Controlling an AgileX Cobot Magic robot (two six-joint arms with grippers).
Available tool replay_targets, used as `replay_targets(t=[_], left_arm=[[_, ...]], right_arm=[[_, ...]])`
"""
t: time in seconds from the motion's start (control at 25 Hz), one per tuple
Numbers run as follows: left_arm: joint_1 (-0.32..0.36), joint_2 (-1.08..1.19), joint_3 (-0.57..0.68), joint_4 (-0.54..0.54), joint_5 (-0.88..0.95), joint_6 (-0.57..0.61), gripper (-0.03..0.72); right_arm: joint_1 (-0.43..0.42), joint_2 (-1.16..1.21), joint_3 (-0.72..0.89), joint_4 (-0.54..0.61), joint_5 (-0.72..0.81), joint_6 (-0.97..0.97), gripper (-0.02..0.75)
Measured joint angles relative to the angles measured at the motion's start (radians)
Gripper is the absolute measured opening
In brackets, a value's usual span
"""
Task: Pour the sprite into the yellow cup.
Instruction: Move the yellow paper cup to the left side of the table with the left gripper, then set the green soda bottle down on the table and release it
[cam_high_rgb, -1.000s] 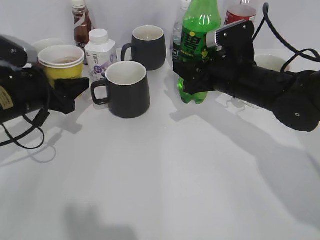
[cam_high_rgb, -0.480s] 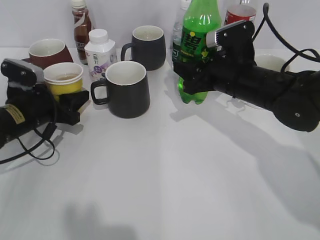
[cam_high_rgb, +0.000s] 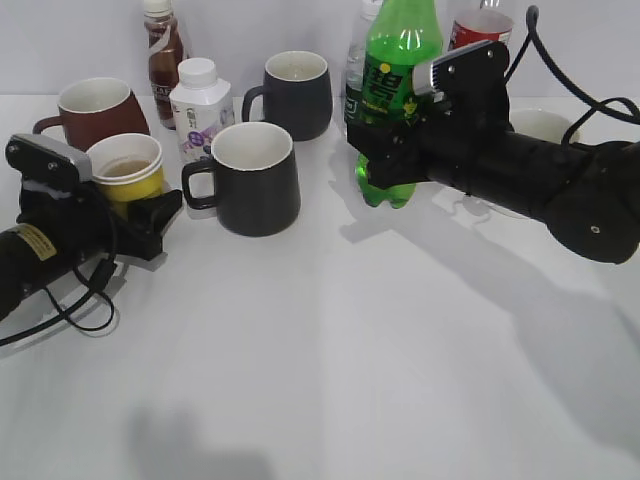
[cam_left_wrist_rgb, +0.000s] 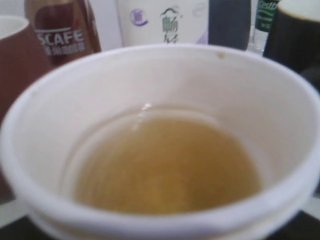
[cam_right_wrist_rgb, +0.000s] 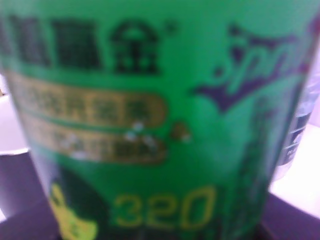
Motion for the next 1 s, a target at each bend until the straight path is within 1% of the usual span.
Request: replay_targets(t=[0.08,0.2,0.52,0.68,0.92,0.96,1.0], left_arm=[[0.0,0.0,0.0,-0.005,-0.01,0.001,0.568],[0.0,0.0,0.003,-0.008,-0.016,0.001,0.587],[0.0,-0.026,0.124,-0.06,-0.04,0.002,0.591],[0.0,-0.076,0.181,-0.069,-0.03,0.002,0.591],[0.0,-0.162,0.287,-0.077,-0.026,0.001,0.591],[0.0,-0.181,0.311,-0.078,-0.025,0.0,0.591],[0.0,-0.204,0.336,-0.079,-0.025,-0.005,0.591]], right_arm=[[0.0,0.0,0.0,0.0,0.0,-0.005,0.384],[0.0,0.0,0.0,0.0,0.0,-0.021,0.384],[0.004,0.009,0.0,-0.001,-0.017,-0.047,0.384],[0.005,0.064,0.0,-0.001,-0.07,-0.047,0.384],[0.005,0.086,0.0,-0.001,-0.076,-0.047,0.384],[0.005,0.086,0.0,-0.001,-0.075,-0.045,0.394],[0.005,0.086,0.0,-0.001,-0.07,-0.043,0.429]])
